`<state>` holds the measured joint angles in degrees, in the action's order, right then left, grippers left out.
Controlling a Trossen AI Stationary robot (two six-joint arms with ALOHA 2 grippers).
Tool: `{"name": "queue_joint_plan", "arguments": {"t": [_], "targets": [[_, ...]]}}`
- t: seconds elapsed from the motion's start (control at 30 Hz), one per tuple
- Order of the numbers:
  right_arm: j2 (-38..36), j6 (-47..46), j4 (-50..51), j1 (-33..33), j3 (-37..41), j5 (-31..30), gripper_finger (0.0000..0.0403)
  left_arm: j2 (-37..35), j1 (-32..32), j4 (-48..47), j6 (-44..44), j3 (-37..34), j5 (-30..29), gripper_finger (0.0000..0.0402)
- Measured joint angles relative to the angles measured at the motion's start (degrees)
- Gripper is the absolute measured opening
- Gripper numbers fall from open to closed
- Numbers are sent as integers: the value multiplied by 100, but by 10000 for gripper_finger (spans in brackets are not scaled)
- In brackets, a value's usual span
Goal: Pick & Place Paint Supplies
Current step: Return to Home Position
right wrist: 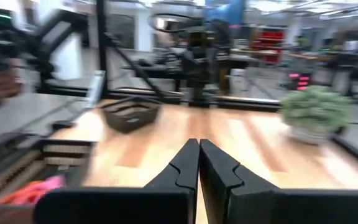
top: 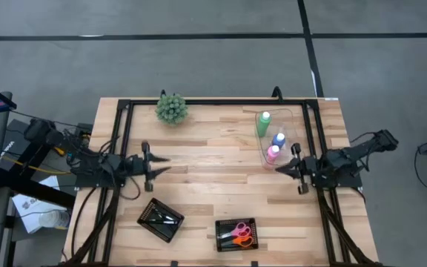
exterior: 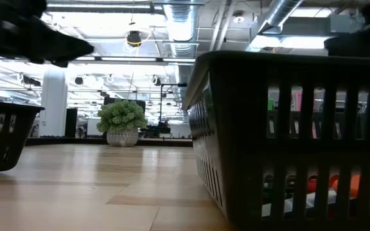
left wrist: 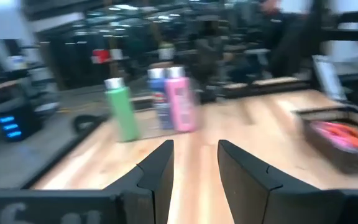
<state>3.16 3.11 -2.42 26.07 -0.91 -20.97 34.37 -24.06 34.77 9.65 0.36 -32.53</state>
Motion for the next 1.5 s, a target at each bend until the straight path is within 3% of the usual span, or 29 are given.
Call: {"name": "queue_joint_plan", "arguments": {"t": [0.17, 0.37, 0.5, 0.67, 0.9, 1.03, 1.17, 1.3, 1.37, 1.5], "targets": [[-2, 201, -18, -923, 11, 137, 4, 393, 1001, 600, 221, 0, 479, 118], [-10, 157, 28, -1790, 24, 1418, 4, 729, 1946, 1056, 16, 0, 904, 117], [-26, 89, 51, -1962, 24, 1787, 4, 811, 1972, 998, 45, -2, 908, 117], [-26, -11, 147, -1904, 24, 1816, 4, 621, 1569, 940, 197, -2, 919, 117], [-26, -120, 185, -1711, 22, 1823, 4, -728, 1078, -265, 255, 0, -5, 118], [-26, -120, 195, -1621, 22, 1827, 4, -1953, 787, -1857, 31, 71, 48, 117], [-26, -119, 199, -1591, 20, 1827, 4, -3144, 613, -3522, -438, 173, 705, 118], [-36, -118, 199, -1596, 20, 1825, 4, -3431, 608, -3317, -356, 131, 1204, 118], [-59, -122, 201, -1594, 17, 1823, 4, -3370, 660, -2927, -270, 8, 1258, 118], [-111, -118, 205, -1596, 15, 1821, 4, -3319, 1026, -3042, -526, 2, 1294, 118]]}}
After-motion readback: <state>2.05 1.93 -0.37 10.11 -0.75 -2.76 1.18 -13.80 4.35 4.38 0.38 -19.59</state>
